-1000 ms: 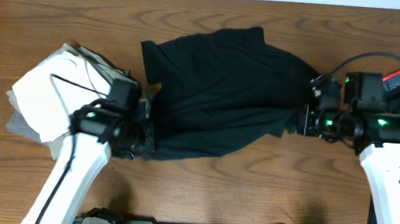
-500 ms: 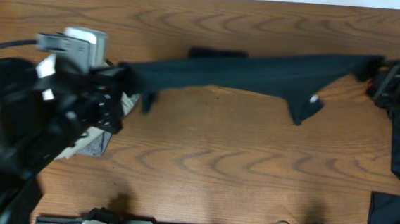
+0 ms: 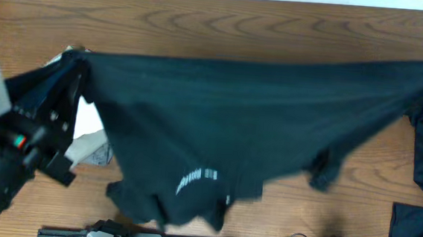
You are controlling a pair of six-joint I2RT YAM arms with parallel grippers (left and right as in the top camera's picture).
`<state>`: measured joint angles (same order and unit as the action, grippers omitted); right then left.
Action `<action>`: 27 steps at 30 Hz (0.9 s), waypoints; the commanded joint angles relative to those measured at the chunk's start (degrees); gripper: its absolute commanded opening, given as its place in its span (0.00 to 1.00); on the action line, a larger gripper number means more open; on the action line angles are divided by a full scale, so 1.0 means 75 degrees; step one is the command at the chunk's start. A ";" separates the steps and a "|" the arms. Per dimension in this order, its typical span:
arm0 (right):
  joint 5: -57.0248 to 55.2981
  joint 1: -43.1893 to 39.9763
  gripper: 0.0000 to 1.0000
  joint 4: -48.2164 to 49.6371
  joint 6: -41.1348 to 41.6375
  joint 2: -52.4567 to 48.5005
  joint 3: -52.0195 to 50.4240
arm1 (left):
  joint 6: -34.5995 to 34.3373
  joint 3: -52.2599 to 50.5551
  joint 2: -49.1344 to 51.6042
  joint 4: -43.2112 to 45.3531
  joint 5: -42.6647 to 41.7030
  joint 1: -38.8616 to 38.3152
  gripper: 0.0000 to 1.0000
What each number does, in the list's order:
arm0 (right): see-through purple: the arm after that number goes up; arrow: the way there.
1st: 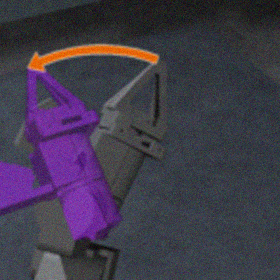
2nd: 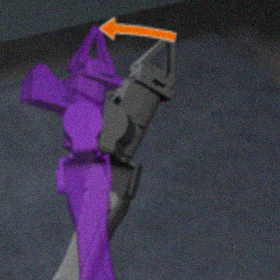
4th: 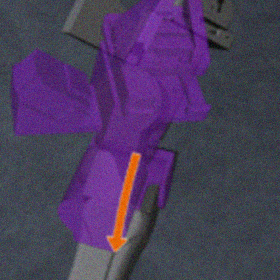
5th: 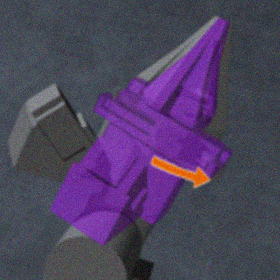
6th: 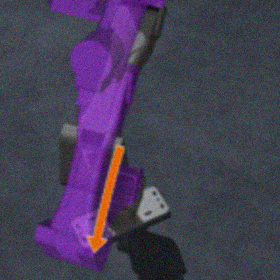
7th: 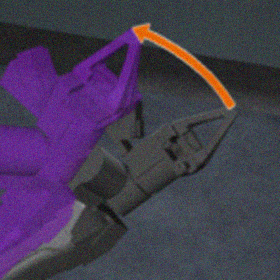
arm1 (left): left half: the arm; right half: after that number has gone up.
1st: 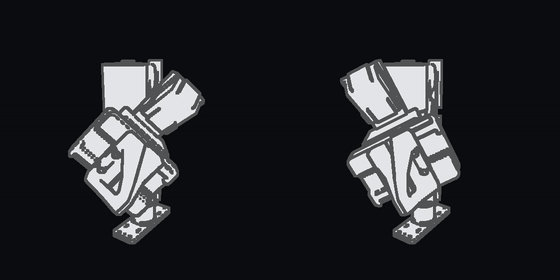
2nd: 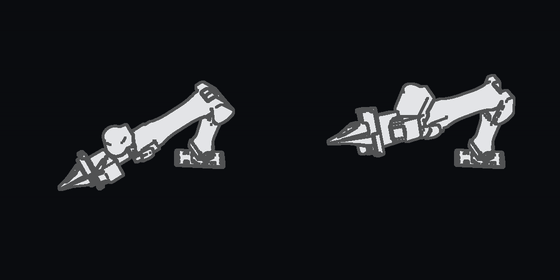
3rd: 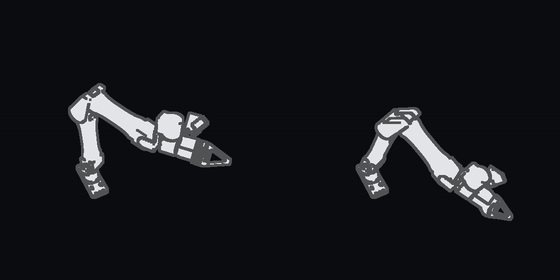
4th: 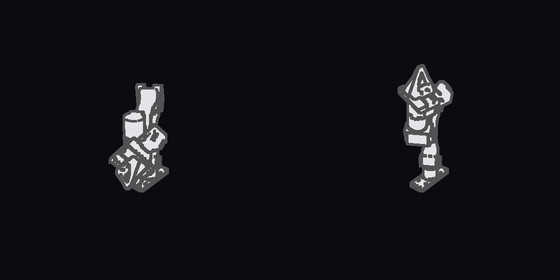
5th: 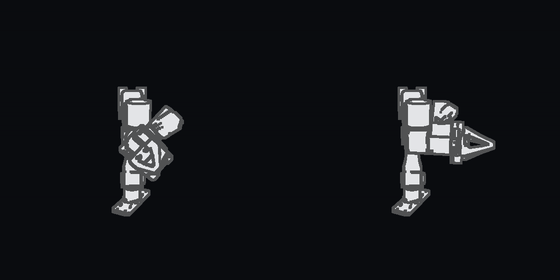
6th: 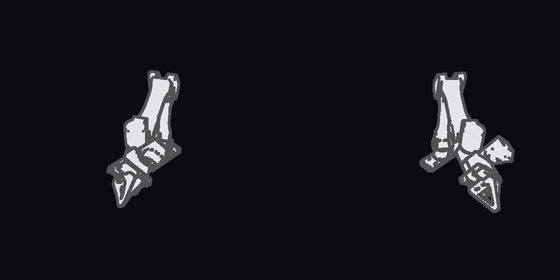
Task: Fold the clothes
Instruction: 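Lift the black shirt with both grippers and swing it upward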
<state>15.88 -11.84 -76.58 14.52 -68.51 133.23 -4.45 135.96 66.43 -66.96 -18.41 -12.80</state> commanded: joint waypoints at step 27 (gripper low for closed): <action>0.0877 -0.0548 0.01 0.3401 -0.0606 -0.3203 0.0172 | 0.0769 0.1670 0.4596 0.3133 0.0003 -0.0189 0.06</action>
<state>21.45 -14.17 -49.54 12.62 -95.13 132.75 -2.20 142.19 105.51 -43.46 -18.94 -14.37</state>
